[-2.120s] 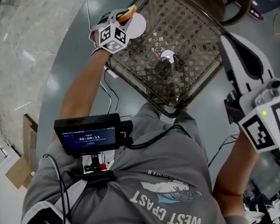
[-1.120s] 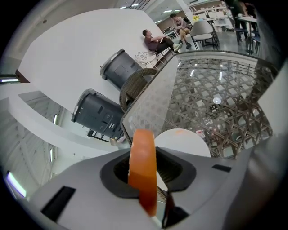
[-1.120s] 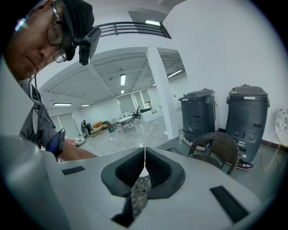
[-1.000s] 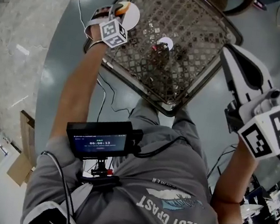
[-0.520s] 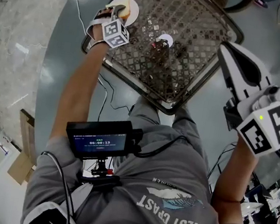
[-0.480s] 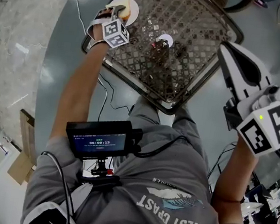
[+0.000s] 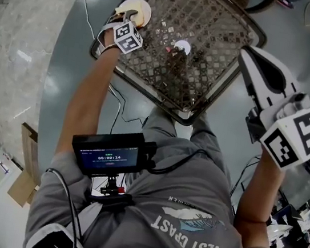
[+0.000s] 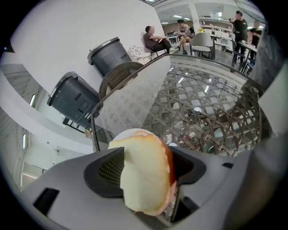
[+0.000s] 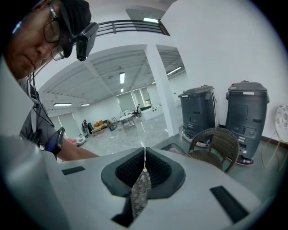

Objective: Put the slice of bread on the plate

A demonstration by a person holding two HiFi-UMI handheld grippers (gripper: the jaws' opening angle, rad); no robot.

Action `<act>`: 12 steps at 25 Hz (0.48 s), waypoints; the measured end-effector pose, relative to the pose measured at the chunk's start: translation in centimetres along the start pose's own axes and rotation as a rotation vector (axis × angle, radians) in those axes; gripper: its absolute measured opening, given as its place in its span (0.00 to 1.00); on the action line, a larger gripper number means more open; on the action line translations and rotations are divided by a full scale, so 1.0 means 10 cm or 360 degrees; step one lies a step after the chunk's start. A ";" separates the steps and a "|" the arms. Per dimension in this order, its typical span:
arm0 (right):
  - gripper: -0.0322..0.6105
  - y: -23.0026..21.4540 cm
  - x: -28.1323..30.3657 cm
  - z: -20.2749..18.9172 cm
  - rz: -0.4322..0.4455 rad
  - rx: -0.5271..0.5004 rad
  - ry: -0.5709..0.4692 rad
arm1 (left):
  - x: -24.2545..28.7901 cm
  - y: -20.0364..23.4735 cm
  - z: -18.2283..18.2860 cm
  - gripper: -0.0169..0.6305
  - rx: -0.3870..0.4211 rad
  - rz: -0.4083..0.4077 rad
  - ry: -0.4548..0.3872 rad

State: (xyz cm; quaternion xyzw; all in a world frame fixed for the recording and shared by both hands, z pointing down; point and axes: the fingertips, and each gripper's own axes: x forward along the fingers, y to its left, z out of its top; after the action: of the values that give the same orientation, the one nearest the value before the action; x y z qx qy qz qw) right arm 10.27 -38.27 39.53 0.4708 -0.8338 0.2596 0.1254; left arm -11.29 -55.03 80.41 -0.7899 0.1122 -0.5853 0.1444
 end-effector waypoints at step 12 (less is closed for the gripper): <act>0.06 -0.02 0.02 -0.04 0.0016 -0.0006 0.0011 | 0.03 0.01 -0.09 0.56 -0.0238 -0.0162 0.0028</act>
State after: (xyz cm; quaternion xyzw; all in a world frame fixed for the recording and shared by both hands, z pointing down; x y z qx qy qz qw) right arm 10.28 -38.27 40.04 0.4653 -0.8363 0.2602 0.1278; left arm -12.11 -55.31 80.87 -0.7980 0.1166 -0.5887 0.0542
